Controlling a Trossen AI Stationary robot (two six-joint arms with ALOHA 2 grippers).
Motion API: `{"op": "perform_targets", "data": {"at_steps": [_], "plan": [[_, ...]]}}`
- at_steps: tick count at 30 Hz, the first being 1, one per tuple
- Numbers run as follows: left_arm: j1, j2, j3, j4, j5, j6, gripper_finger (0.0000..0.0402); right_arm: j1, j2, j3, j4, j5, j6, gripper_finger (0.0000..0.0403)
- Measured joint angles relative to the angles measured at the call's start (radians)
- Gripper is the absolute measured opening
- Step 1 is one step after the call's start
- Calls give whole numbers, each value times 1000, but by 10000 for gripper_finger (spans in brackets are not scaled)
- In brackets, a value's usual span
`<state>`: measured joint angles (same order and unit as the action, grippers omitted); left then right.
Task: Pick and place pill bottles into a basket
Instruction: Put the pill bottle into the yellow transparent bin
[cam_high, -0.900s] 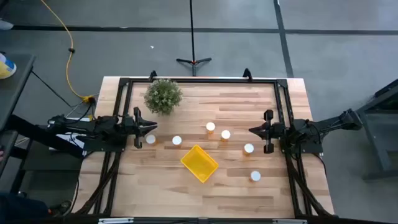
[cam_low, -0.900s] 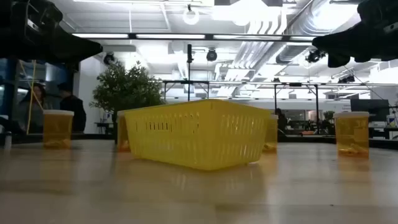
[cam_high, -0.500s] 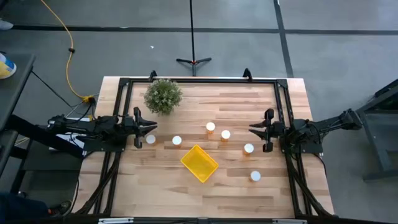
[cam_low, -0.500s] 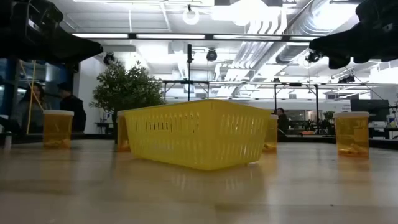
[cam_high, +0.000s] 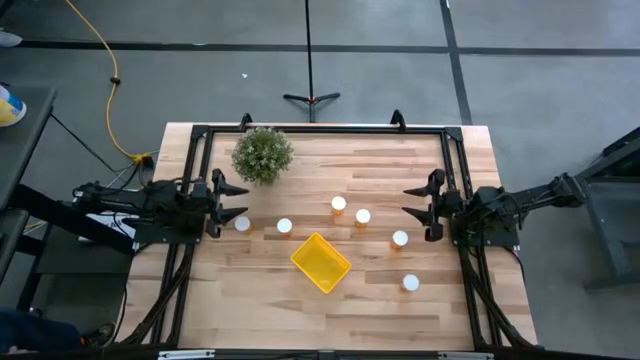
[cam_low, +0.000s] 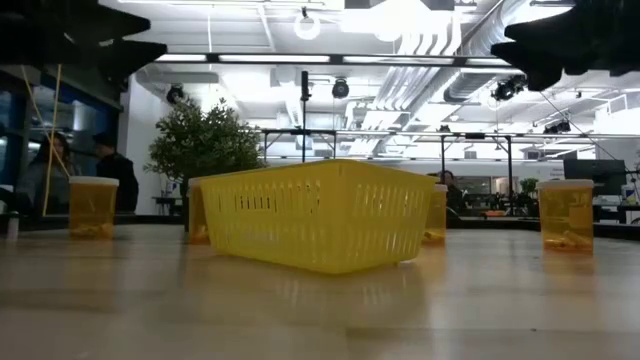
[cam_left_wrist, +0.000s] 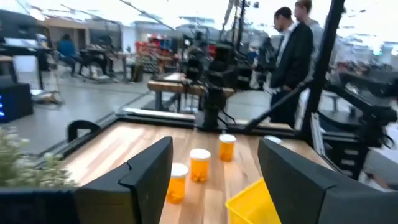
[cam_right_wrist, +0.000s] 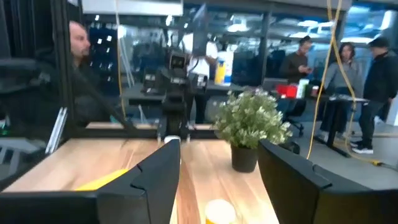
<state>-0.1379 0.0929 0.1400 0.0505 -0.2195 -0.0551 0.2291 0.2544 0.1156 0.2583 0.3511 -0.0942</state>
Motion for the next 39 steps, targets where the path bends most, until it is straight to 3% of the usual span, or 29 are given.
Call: {"op": "perform_targets", "data": {"at_steps": [10,16,22,39], "plan": [[0,108,46,11,24,-3,276,1,219,233,-269,-41,65,209],[0,109,51,8,54,-6,276,1,353,400,-565,-36,258,209],[0,109,51,7,53,-6,276,1,461,530,-761,-102,391,209],[0,109,51,7,53,-6,276,14,623,606,-1026,-178,666,209]]}}
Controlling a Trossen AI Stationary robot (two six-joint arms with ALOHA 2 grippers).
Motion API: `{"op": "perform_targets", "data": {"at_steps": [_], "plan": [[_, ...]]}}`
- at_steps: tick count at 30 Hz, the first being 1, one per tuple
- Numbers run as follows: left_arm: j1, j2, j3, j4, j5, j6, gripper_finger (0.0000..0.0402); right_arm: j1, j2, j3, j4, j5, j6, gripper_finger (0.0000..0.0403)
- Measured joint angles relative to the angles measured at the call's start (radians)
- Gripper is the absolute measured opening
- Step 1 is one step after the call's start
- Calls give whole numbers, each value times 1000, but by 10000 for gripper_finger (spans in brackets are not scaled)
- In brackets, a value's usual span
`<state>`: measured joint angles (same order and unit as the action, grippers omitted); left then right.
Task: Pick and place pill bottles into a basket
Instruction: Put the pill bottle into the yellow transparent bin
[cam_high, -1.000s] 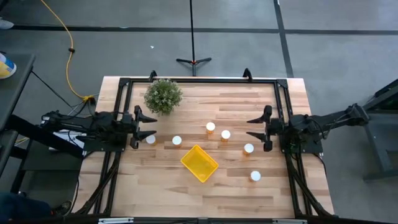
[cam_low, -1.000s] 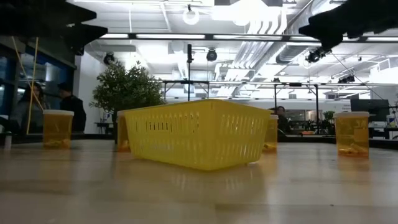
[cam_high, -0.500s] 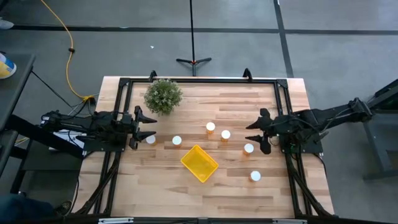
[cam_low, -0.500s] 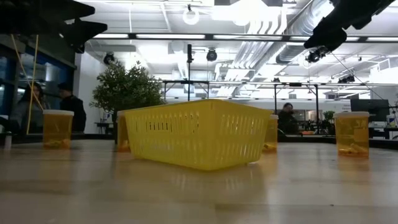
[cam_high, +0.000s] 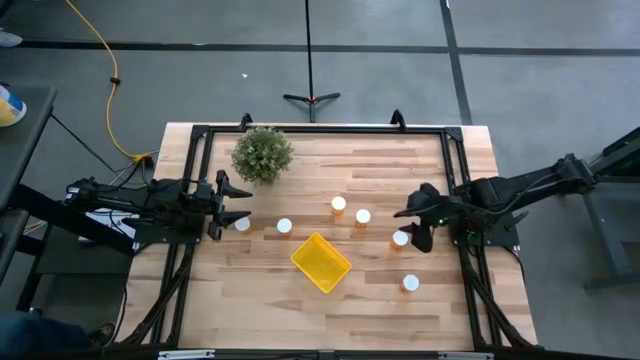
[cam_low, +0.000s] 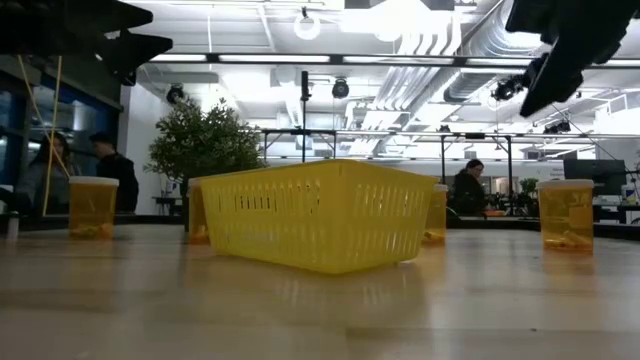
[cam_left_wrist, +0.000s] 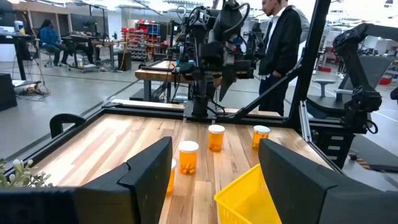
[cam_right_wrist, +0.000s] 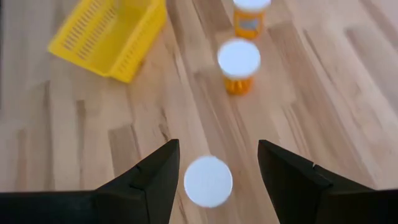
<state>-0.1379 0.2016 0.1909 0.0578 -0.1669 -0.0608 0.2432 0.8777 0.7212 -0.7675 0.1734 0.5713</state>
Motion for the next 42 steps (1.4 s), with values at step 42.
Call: {"op": "perform_targets", "data": {"at_steps": [42], "plan": [[0,0,1,-7,-11,3,276,17,270,0,26,7,242,266]]}}
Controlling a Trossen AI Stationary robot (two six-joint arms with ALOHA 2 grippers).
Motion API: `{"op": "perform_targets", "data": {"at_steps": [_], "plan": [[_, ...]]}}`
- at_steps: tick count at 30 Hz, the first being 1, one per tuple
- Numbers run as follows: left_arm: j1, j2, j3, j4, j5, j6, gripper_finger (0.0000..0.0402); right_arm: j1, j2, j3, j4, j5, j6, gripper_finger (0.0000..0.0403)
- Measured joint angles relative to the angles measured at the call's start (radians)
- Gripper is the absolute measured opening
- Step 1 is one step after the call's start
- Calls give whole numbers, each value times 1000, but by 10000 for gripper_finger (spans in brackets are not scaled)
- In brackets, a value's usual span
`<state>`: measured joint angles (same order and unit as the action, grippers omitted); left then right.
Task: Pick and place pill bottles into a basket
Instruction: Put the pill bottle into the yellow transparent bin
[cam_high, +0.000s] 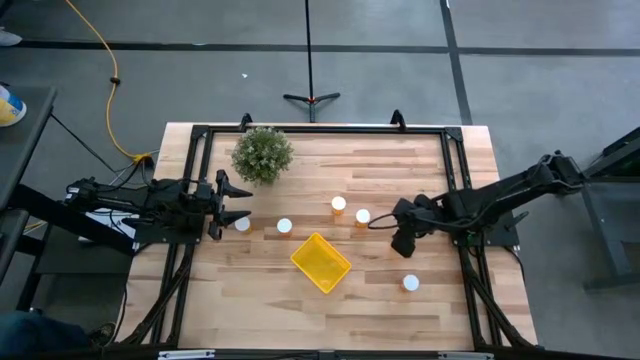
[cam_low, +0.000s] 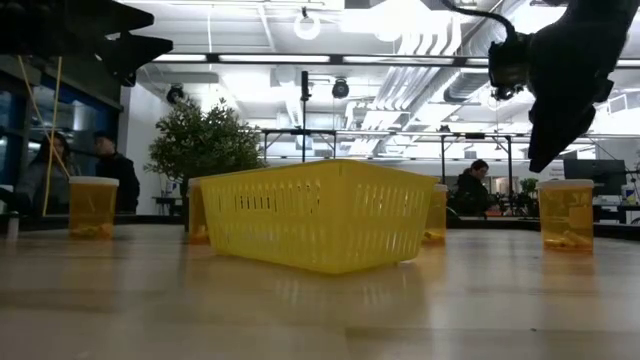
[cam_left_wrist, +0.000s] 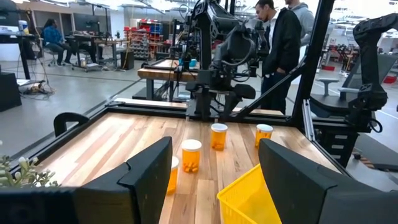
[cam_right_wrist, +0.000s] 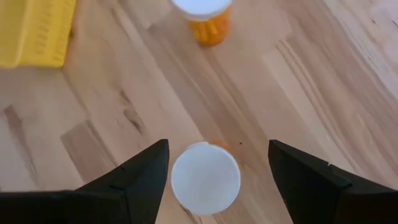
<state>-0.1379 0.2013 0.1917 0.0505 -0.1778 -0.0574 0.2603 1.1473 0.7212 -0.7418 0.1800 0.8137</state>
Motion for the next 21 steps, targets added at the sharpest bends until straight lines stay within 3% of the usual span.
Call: {"op": "perform_targets", "data": {"at_steps": [10,21], "plan": [[0,0,0,0,0,0,276,65,0,0,10,-33,-119,266],[0,0,0,0,0,0,276,114,0,0,-22,39,-252,266]]}}
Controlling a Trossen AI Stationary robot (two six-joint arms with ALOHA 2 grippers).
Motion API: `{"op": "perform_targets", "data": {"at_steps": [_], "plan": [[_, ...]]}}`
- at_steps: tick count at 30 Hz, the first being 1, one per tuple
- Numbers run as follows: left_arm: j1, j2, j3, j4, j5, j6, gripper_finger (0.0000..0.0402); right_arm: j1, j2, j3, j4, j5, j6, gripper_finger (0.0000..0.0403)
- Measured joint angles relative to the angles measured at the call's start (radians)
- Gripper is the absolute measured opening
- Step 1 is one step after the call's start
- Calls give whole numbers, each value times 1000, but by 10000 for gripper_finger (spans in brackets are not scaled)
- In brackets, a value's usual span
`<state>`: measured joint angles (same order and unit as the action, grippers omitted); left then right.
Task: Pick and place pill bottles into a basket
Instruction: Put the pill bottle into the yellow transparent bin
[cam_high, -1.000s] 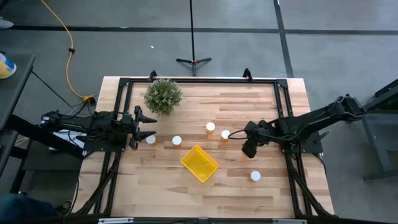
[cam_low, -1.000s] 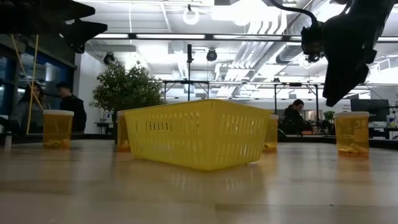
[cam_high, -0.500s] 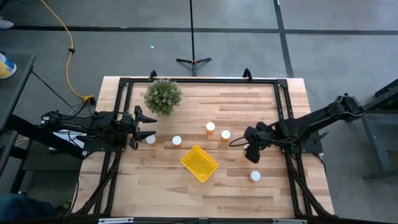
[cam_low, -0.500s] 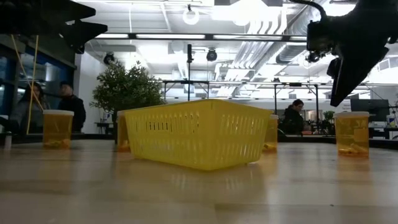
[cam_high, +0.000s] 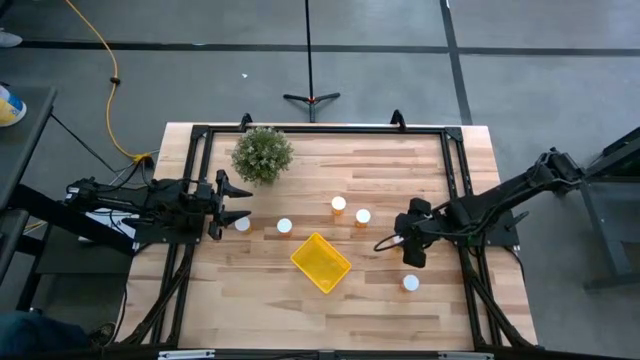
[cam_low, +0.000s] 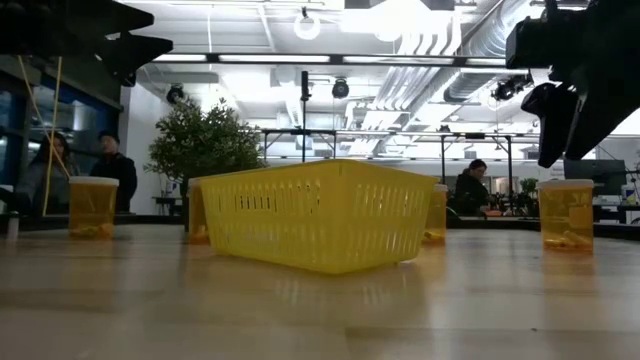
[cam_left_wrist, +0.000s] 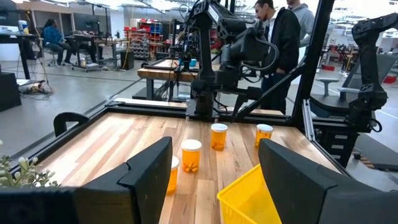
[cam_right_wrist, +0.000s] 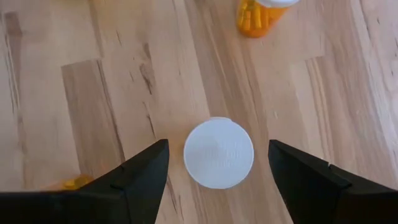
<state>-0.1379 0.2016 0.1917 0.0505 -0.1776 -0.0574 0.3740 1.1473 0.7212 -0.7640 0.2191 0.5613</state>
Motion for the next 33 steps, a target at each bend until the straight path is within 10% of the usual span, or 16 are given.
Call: {"op": "perform_targets", "data": {"at_steps": [33], "plan": [[0,0,0,0,0,0,276,-8,200,0,29,-30,-73,259]]}}
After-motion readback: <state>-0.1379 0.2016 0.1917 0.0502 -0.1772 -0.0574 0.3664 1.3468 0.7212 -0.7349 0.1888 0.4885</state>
